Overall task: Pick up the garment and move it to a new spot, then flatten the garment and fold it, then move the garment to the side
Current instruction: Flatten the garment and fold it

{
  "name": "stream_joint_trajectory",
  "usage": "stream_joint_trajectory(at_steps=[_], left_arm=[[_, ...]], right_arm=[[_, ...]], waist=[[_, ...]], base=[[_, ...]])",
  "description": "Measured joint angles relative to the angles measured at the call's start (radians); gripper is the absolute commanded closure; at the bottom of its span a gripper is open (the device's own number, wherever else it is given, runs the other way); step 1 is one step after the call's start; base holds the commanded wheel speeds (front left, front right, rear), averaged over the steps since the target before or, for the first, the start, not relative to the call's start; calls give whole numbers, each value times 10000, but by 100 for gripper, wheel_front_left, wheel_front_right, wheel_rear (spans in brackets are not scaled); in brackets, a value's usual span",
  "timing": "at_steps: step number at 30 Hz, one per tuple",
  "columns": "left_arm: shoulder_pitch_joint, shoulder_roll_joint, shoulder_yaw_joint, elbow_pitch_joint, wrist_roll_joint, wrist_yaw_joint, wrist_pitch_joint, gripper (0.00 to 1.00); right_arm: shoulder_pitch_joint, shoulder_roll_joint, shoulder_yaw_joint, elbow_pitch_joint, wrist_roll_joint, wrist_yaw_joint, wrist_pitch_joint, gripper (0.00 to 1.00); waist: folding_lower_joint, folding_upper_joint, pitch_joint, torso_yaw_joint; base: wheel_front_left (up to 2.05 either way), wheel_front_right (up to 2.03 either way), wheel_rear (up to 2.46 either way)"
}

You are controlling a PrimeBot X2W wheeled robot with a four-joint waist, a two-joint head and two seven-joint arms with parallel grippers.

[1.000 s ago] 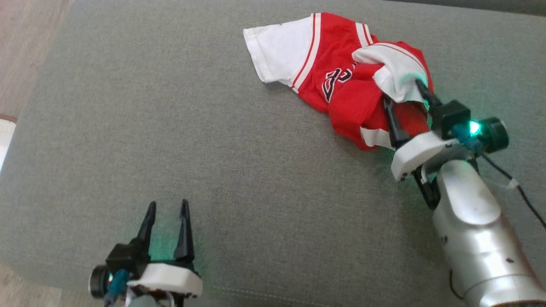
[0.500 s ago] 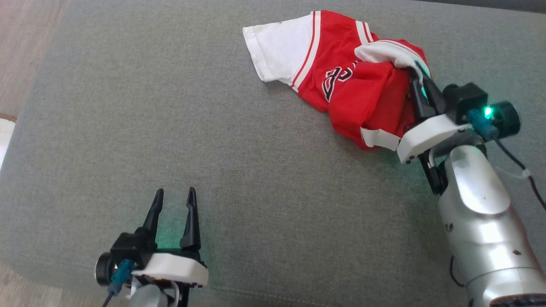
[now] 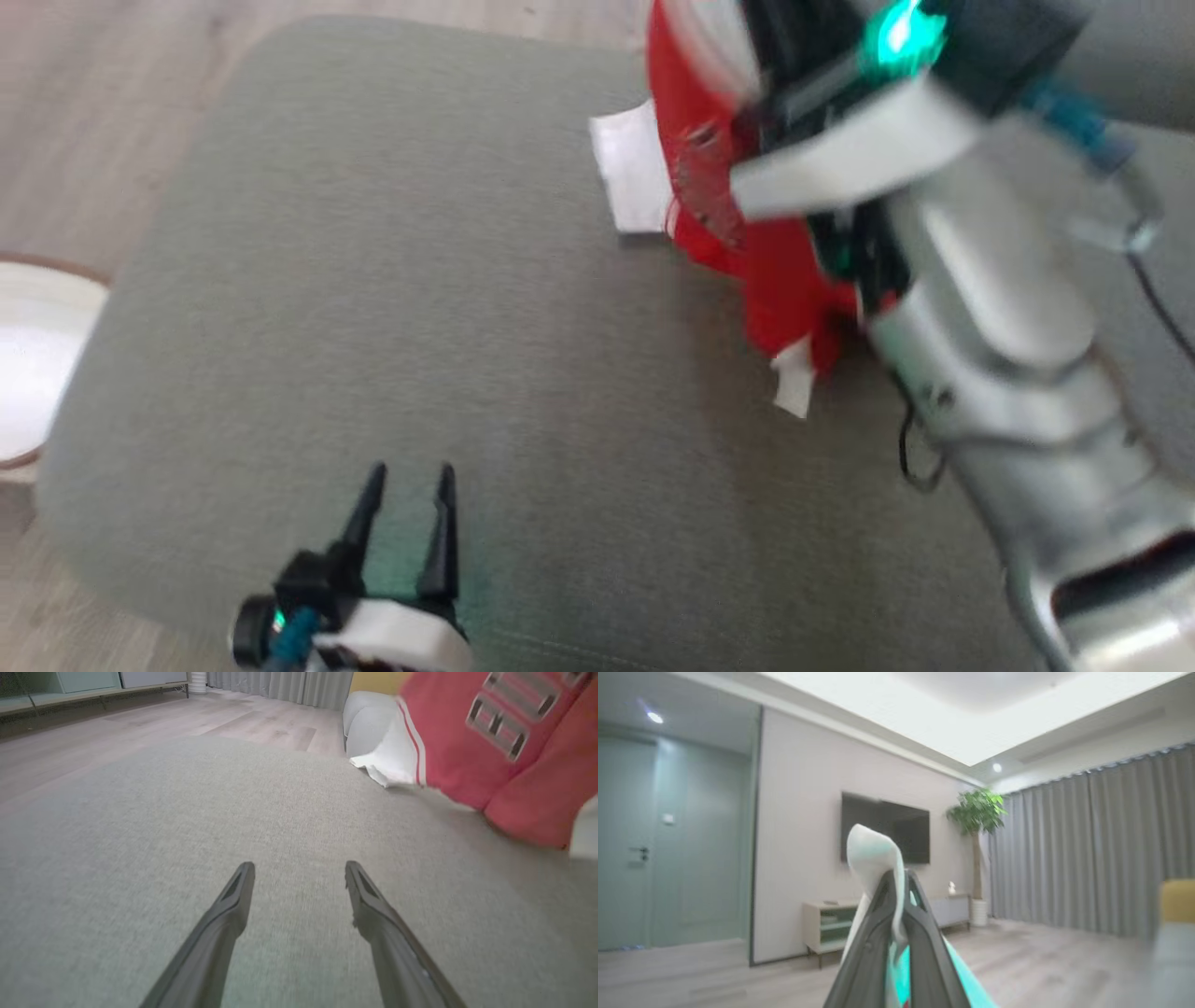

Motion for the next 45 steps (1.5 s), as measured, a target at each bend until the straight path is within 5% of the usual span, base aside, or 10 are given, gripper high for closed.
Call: stream_joint_trajectory(at_steps=[6,14,19,20,21,22,26,30,35,45], left_arm=[[526,10,-73,94,130,8,0,0],[882,17,176,86,113,19,0,0],[672,15,174,52,12,19,0,0],[569,15,163,46,13,19,0,0],[453,17,159,40,13,23,0,0],[342,13,134,29,12,19,0,0],[60,8,73,-10,-12,8,0,0],[41,8,102,25,29,-50,0,0],[33,10,142,48,-6,-96,0,0],[-1255,4,-198,343,-589,-360,0,0]], right_arm=[[-1793,0,-1057,380,303,0,0,100],[-2076,-13,-4556,2847,-3317,0,-4,100],[-879,-460,-5379,3699,-4897,0,-2,100],[-407,-598,-5570,3902,-5091,0,-2,80],[111,-763,-5718,4142,-5346,0,0,7],[669,-888,-6048,4441,-5536,0,2,0],[2814,-1085,-6947,4669,-5781,0,29,0],[4062,-604,-7024,3670,-5672,0,29,0],[5035,-65,-6638,2441,-5187,0,29,0],[5657,157,-5275,1845,-4194,0,27,0]], waist=[[-1,0,-483,777],[2,0,-464,466],[2,0,-213,-70],[3,0,-154,-206],[3,0,-98,-343],[3,0,-45,-486],[3,0,123,-1029],[2,0,208,-1572],[1,0,237,-2209],[2,0,680,-3108]], base=[[0,0,0],[0,0,0],[0,0,0],[0,0,0],[0,0,0],[0,0,0],[0,0,0],[0,0,0],[0,0,0],[0,0,0]])
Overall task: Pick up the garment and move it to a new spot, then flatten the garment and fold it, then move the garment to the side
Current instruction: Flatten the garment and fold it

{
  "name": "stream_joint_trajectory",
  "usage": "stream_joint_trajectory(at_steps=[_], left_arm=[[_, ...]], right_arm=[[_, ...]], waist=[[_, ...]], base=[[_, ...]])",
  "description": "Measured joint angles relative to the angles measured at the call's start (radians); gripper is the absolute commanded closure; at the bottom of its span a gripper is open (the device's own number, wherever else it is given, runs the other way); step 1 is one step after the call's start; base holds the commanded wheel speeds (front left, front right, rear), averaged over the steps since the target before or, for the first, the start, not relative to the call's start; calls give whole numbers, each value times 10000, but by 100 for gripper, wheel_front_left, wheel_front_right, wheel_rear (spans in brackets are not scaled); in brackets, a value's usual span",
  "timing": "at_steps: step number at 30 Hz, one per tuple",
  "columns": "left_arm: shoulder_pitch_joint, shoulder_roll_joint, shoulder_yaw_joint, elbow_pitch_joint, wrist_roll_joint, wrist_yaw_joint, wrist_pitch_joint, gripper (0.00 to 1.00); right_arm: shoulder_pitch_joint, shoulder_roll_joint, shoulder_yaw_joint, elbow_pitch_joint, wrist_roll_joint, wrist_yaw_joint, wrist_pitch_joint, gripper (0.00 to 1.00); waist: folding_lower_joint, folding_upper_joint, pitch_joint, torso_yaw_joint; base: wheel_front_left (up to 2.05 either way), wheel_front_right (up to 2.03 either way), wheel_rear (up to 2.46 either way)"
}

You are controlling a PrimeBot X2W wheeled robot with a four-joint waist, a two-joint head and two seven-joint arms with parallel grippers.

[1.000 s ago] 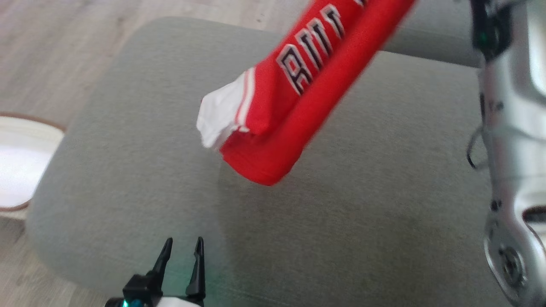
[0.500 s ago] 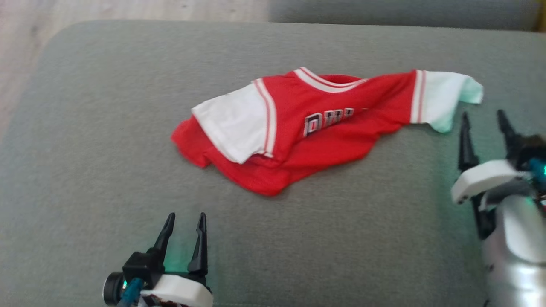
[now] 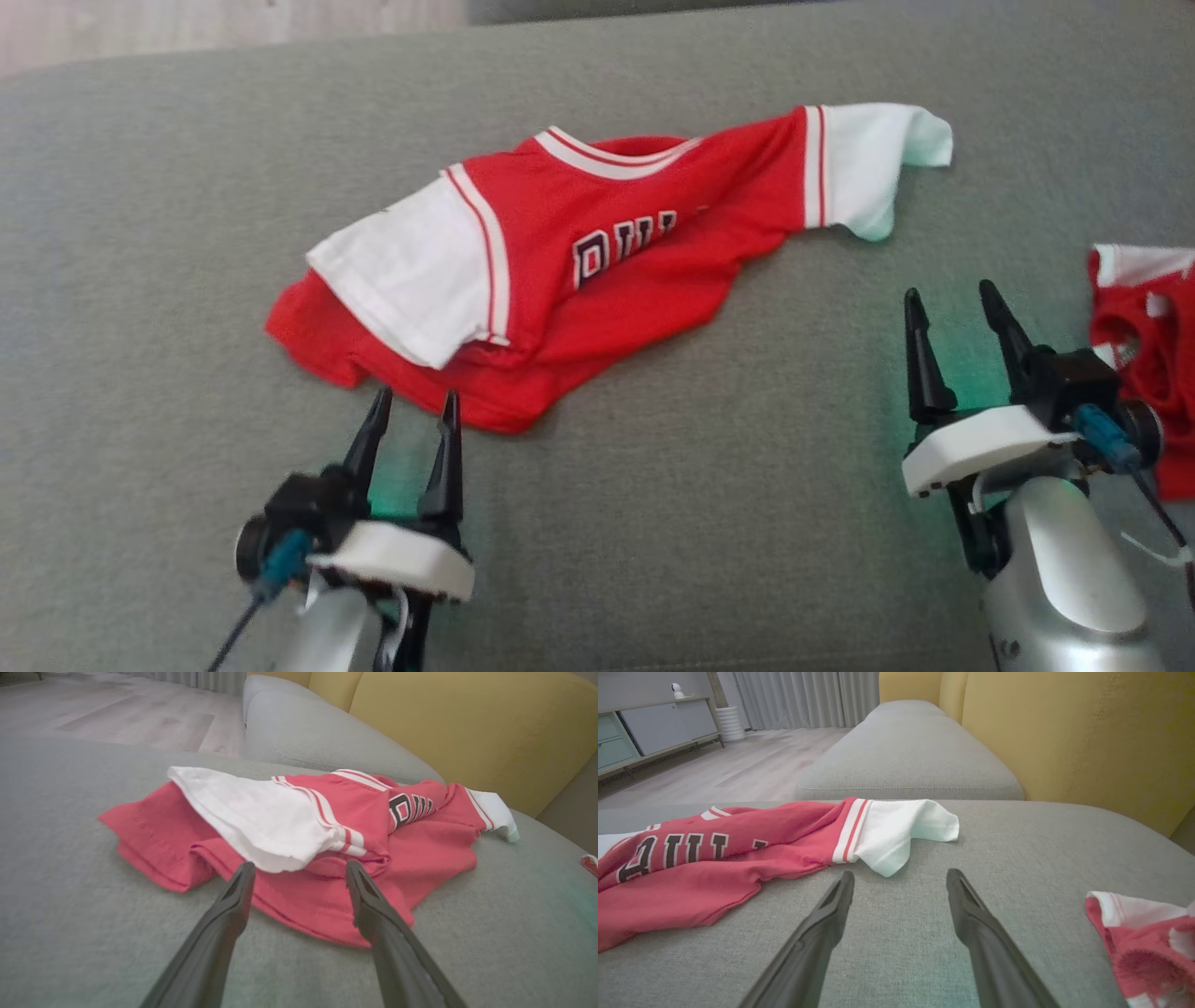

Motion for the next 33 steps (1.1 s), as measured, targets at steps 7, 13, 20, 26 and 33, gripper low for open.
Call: stream_joint_trajectory(at_steps=[7,13,20,26,33], left_arm=[[-960,-35,579,571,-522,-134,-2,0],[-1714,-58,1411,1386,-700,-336,0,0],[-2519,-84,2671,2084,-539,-322,-2,0],[-2877,-102,2874,2615,-424,-431,-2,0],[-3303,-69,2880,2681,104,-525,-2,74]], right_arm=[[-4,23,288,-50,263,0,0,0],[-16,25,343,-75,416,0,0,0],[-50,25,518,-109,537,0,0,0],[-230,25,656,-111,617,0,0,0],[-349,25,732,-157,706,0,0,0]], waist=[[1,0,416,-483],[1,0,733,-728],[1,0,1011,-820],[0,0,1164,-894],[0,0,1349,-956]], base=[[0,0,0],[0,0,0],[0,0,0],[0,0,0],[0,0,0]])
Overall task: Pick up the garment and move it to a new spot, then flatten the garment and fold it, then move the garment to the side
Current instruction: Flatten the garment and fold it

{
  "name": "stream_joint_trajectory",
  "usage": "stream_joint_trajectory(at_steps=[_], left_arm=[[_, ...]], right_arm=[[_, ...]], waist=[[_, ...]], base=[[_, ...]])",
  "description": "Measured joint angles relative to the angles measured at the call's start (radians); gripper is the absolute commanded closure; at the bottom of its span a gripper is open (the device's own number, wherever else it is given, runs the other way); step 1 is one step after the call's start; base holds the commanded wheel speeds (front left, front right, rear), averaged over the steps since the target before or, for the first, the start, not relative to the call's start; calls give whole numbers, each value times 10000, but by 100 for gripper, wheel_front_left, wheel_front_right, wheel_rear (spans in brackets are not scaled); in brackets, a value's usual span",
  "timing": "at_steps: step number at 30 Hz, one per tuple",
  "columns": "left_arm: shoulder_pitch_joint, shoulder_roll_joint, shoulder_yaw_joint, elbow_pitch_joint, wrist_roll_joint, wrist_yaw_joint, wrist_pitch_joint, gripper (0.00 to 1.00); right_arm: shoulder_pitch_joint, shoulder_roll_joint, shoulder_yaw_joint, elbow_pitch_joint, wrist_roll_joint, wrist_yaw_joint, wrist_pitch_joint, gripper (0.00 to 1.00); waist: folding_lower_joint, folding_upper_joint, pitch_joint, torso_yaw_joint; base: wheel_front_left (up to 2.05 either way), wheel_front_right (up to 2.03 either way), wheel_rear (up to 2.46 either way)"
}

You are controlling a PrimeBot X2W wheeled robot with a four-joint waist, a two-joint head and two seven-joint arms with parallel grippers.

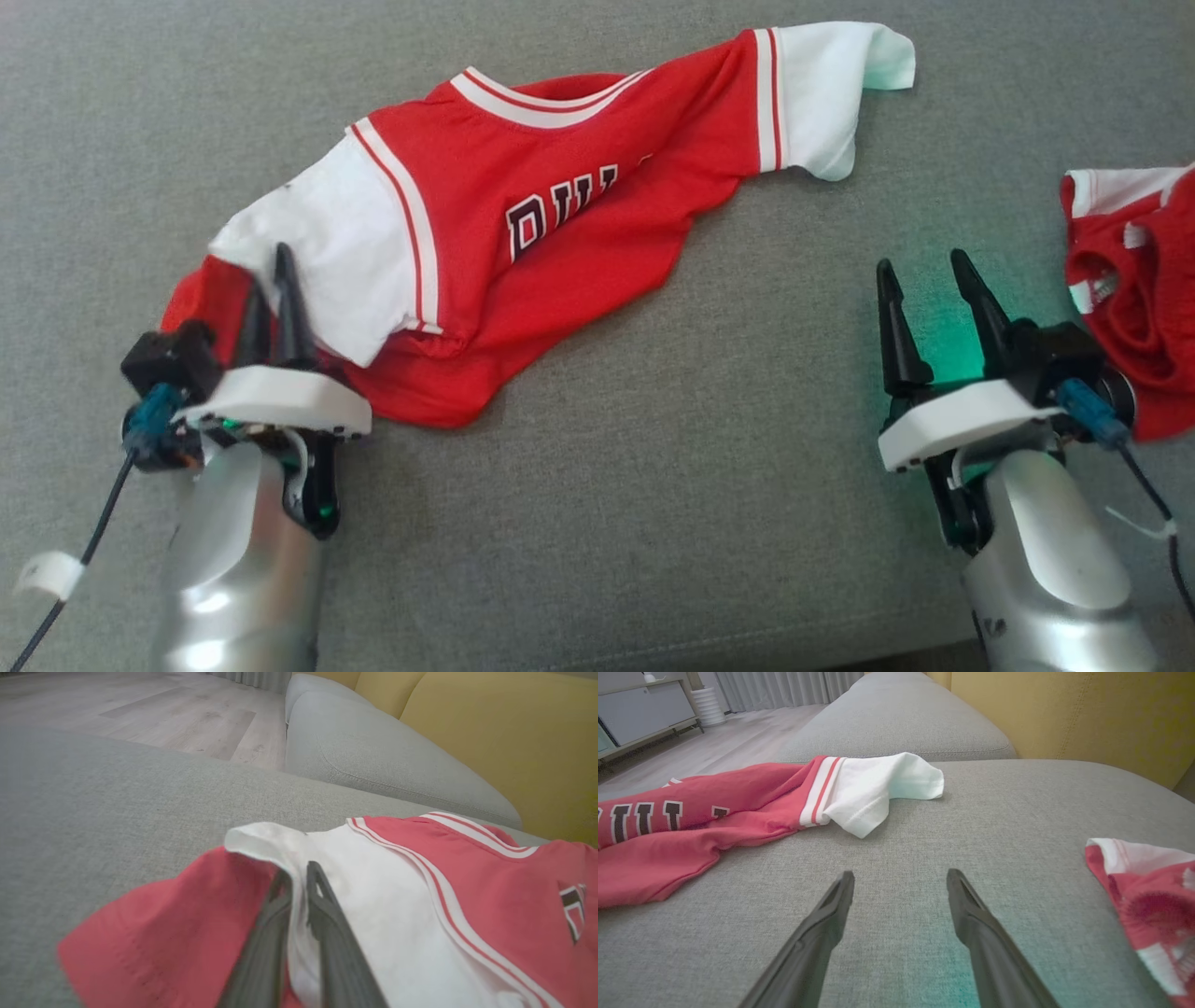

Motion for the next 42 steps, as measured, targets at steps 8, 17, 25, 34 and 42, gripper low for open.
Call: stream_joint_trajectory(at_steps=[8,17,25,34,42], left_arm=[[-80,31,-568,-1624,794,-2,0,100],[-75,13,-2698,-4071,1091,-6,-2,100],[-347,10,-6086,-4169,-184,-73,-4,84],[-210,17,-7659,-2844,-846,368,-2,0],[564,29,-6560,-2449,-610,577,0,0]], right_arm=[[-90,0,23,15,234,0,0,0],[-73,6,42,119,685,0,0,0],[-45,10,267,249,857,0,0,0],[226,8,-2,247,861,0,0,0],[243,2,671,401,1333,0,0,0]], waist=[[0,0,33,-14],[-1,0,-504,-203],[-2,0,-958,-1183],[-1,0,-1233,-1473],[-1,0,-1254,-548]], base=[[0,0,0],[0,0,0],[0,0,0],[0,0,0],[0,0,0]])
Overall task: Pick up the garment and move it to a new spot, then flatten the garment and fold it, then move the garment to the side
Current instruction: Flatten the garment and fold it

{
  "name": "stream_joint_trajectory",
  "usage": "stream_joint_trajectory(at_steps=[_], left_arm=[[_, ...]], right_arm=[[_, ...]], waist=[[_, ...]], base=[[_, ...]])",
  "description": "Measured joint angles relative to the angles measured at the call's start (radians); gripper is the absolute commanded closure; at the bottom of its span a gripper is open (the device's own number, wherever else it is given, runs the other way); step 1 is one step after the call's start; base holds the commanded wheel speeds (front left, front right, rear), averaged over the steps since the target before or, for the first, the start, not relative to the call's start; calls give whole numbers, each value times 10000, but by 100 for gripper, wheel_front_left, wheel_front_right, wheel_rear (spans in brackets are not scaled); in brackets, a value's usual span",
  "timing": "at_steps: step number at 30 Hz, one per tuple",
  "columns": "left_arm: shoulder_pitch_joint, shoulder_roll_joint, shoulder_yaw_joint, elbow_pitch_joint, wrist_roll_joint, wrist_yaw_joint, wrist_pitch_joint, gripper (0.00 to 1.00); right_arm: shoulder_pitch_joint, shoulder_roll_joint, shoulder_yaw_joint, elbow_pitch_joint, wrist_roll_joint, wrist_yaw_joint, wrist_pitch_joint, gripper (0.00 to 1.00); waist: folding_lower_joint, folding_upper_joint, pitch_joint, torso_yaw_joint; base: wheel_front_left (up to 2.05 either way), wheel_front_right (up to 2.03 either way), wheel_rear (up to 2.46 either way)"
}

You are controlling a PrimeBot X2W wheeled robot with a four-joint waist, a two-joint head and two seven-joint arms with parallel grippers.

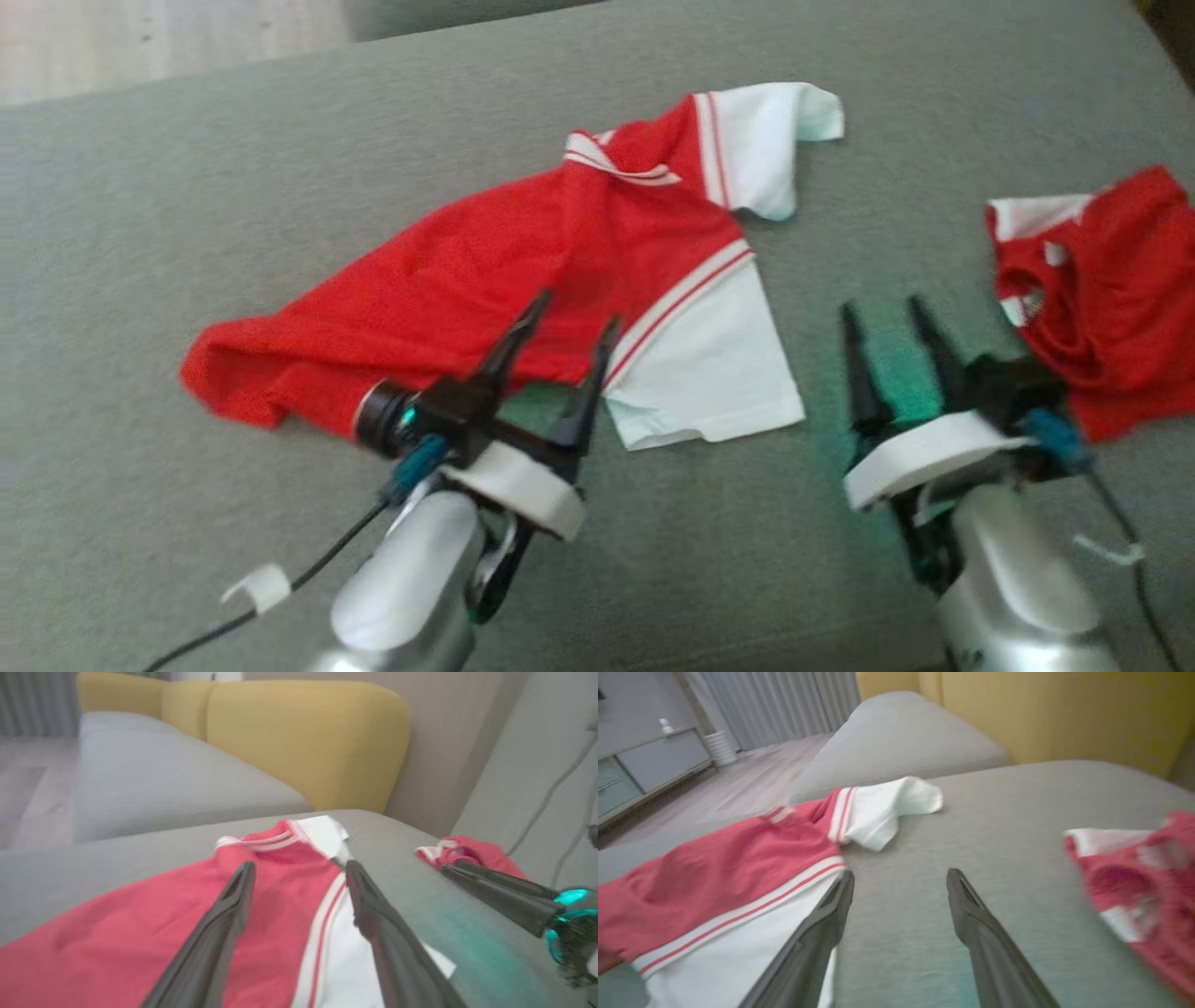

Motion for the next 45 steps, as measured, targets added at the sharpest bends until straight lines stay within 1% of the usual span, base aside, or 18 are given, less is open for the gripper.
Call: stream_joint_trajectory(at_steps=[3,5,8,10,12,13,14,16,18,21,24,26,29,30,33,37,42,45], left_arm=[[532,6,686,109,173,52,-2,0],[970,8,1072,130,253,50,0,0],[1599,12,1528,128,403,29,0,0],[1922,13,1781,125,433,-42,0,0],[2139,13,2025,79,433,-42,0,0],[2216,12,2155,46,433,-42,0,0],[2275,12,2272,4,433,-40,0,0],[2344,12,2520,-98,418,-35,0,0],[2438,12,2765,-198,416,-10,0,0],[2674,12,3156,-205,418,58,0,0],[2972,13,3530,-190,420,59,0,0],[3175,13,3739,-153,418,63,2,0],[3475,17,4071,-117,326,67,2,0],[3551,15,4186,-104,311,67,0,0],[3686,15,4466,-94,186,151,0,0],[3564,12,4826,-46,171,136,0,0],[2309,12,5242,328,274,-117,0,0],[1240,-8,5269,1103,259,-393,0,0]], right_arm=[[47,13,871,598,232,0,0,0],[128,17,1218,1193,215,0,2,0],[158,21,1175,2038,-226,0,2,0],[147,17,1034,2387,-558,0,-21,0],[132,6,1101,2615,-606,0,-63,0],[123,-6,1200,2727,-606,-2,-94,64],[115,-21,1264,2790,-591,-2,-102,100],[104,-29,1327,2872,-558,-2,-102,100],[105,33,1070,2890,-644,-2,-98,100],[141,13,-21,2665,-1043,0,-36,100],[324,-376,-968,2190,-1388,0,-23,100],[604,-558,-1342,1981,-1547,0,-23,100],[1078,-531,-1601,1806,-1567,0,-21,100],[1202,-485,-1697,1655,-1534,0,-8,1],[1319,-328,-1758,865,-1526,0,2,0],[1265,-113,-1425,-257,-1526,0,2,0],[1189,-25,-794,-499,-1461,0,2,0],[1047,-12,-341,-497,-1158,0,2,0]], waist=[[0,0,-76,413],[0,0,-146,672],[0,0,-267,1008],[-1,0,-355,1178],[-1,0,-437,1293],[-1,0,-475,1332],[-1,0,-507,1361],[-1,0,-566,1378],[0,0,-632,1352],[1,0,-753,1308],[0,0,-913,1277],[0,0,-1035,1265],[0,0,-1197,1261],[0,0,-1234,1264],[-1,0,-1258,1278],[0,0,-1103,1297],[1,0,-751,1342],[1,0,-523,1342]], base=[[0,0,0],[0,0,0],[0,0,0],[0,0,0],[0,0,0],[0,0,0],[0,0,0],[0,0,0],[0,0,0],[0,0,0],[0,0,0],[0,0,0],[0,0,0],[0,0,0],[0,0,0],[0,0,0],[0,0,0],[0,0,0]])
